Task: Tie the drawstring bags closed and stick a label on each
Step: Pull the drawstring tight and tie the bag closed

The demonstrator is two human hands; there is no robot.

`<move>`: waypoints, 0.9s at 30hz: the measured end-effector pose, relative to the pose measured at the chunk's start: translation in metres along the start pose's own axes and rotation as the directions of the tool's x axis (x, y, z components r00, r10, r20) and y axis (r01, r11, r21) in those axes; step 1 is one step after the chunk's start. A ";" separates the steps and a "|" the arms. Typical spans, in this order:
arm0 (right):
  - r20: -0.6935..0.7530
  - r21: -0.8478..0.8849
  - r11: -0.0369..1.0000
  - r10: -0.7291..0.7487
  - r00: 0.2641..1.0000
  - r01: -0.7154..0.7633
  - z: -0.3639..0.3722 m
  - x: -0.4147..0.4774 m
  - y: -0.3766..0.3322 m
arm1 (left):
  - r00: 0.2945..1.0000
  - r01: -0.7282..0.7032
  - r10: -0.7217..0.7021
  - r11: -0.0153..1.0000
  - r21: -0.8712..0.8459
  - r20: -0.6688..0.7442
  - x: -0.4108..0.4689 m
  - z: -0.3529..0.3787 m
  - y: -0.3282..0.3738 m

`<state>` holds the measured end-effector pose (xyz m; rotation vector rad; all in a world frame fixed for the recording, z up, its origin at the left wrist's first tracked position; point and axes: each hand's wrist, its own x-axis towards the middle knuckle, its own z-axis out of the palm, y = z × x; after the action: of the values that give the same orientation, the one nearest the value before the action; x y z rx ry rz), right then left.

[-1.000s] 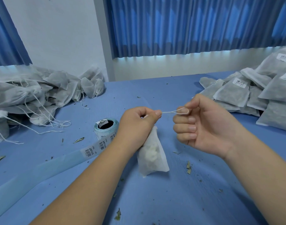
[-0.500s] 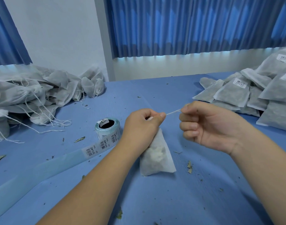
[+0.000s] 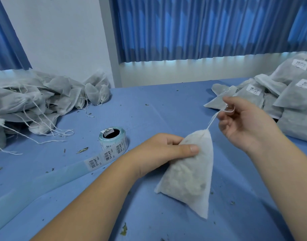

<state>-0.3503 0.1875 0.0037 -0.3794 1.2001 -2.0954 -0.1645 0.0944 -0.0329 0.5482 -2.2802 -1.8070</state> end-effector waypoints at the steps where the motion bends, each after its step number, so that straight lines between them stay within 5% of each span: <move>1: -0.008 0.014 1.000 -0.011 1.000 0.012 -0.001 0.000 0.000 | 1.000 -0.001 0.001 1.000 -0.013 0.018 0.000 0.000 0.000; 6: 0.008 0.093 0.994 -0.066 0.998 0.065 0.003 -0.004 -0.003 | 1.000 -0.018 0.018 0.999 -0.035 0.002 0.004 -0.001 -0.005; 10: 0.198 0.092 0.990 -0.119 0.973 0.103 0.010 -0.015 -0.005 | 0.960 -0.059 0.036 0.995 -0.075 -0.279 0.010 0.004 -0.005; 13: 0.381 -0.140 0.950 -0.207 0.901 0.278 0.015 -0.027 0.000 | 0.907 -0.106 0.050 0.988 -0.111 -0.419 0.012 0.002 -0.006; 17: 0.564 -0.550 0.570 -0.286 0.775 0.610 0.023 -0.036 0.018 | 0.859 -0.170 0.054 0.968 -0.183 -0.509 0.014 -0.001 -0.007; 20: 0.669 -0.629 0.295 -0.267 0.694 0.719 0.023 -0.037 0.027 | 0.842 -0.176 0.038 0.962 -0.207 -0.538 0.015 -0.004 -0.009; 27: 0.702 -0.651 0.186 -0.219 0.677 0.736 0.017 -0.030 0.027 | 0.864 -0.158 0.001 0.950 -0.269 -0.504 0.016 -0.004 -0.009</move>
<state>-0.3080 0.1876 -0.0078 -1.9717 2.0282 -1.2887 -0.1762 0.0826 -0.0420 0.7467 -1.6239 -1.6806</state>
